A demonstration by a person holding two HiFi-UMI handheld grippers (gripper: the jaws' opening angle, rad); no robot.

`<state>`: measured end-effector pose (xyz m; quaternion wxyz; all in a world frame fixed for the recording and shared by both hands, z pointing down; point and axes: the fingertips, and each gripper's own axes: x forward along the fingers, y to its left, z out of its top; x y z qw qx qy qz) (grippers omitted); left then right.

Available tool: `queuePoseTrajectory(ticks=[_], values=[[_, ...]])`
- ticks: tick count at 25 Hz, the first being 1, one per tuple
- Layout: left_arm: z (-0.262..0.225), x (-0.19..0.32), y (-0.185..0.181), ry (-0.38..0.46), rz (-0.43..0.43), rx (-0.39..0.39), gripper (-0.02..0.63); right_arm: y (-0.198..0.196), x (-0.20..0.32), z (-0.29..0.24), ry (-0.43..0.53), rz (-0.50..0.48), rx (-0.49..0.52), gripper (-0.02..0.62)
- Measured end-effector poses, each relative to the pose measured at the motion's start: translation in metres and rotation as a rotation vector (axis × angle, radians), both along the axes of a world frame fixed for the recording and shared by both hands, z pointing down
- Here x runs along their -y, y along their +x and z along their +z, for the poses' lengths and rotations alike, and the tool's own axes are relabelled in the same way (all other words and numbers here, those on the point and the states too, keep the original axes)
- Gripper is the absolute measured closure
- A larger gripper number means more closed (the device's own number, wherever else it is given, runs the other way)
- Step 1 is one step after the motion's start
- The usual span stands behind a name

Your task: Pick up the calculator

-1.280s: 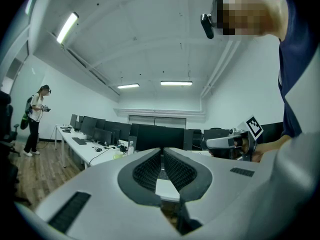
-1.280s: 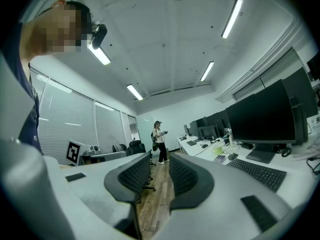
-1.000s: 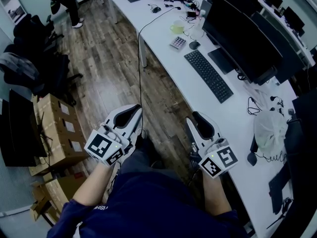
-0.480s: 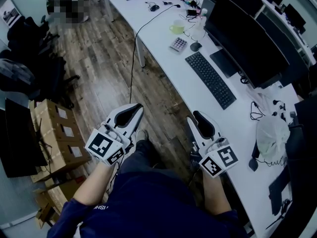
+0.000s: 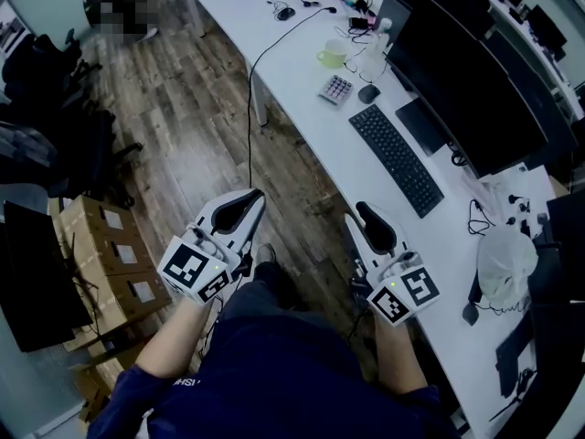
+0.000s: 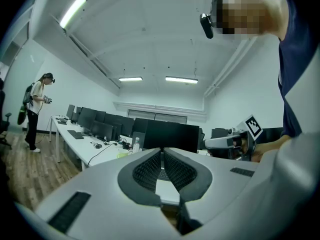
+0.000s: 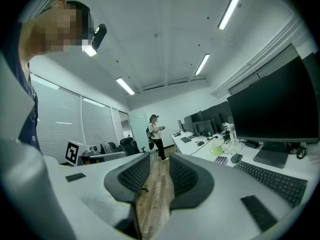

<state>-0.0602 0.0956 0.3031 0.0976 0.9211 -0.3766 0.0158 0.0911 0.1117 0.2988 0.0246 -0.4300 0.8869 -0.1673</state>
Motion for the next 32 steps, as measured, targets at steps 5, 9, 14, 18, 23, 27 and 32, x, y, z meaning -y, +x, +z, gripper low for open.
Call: queuePoseTrajectory(ticks=[5, 9, 14, 18, 23, 27, 32], values=[[0.003, 0.036, -0.015, -0.011, 0.020, -0.010, 0.563, -0.017, 0.034, 0.001, -0.012, 0.017, -0.009, 0.483], [0.007, 0.063, -0.028, -0.024, 0.034, -0.015, 0.563, -0.032, 0.060, 0.004, -0.023, 0.028, -0.015, 0.483], [0.011, 0.094, -0.043, -0.036, 0.052, -0.023, 0.563, -0.051, 0.091, 0.004, -0.029, 0.040, -0.022, 0.483], [0.013, 0.116, -0.055, -0.041, 0.067, -0.025, 0.563, -0.064, 0.112, 0.004, -0.029, 0.052, -0.030, 0.483], [0.012, 0.137, -0.065, -0.031, 0.080, -0.017, 0.563, -0.077, 0.132, 0.004, -0.020, 0.056, -0.037, 0.483], [0.013, 0.149, -0.068, -0.021, 0.089, -0.003, 0.563, -0.082, 0.144, 0.007, -0.019, 0.060, -0.042, 0.483], [0.015, 0.163, -0.068, -0.025, 0.093, -0.002, 0.563, -0.082, 0.156, 0.012, -0.028, 0.063, -0.045, 0.483]])
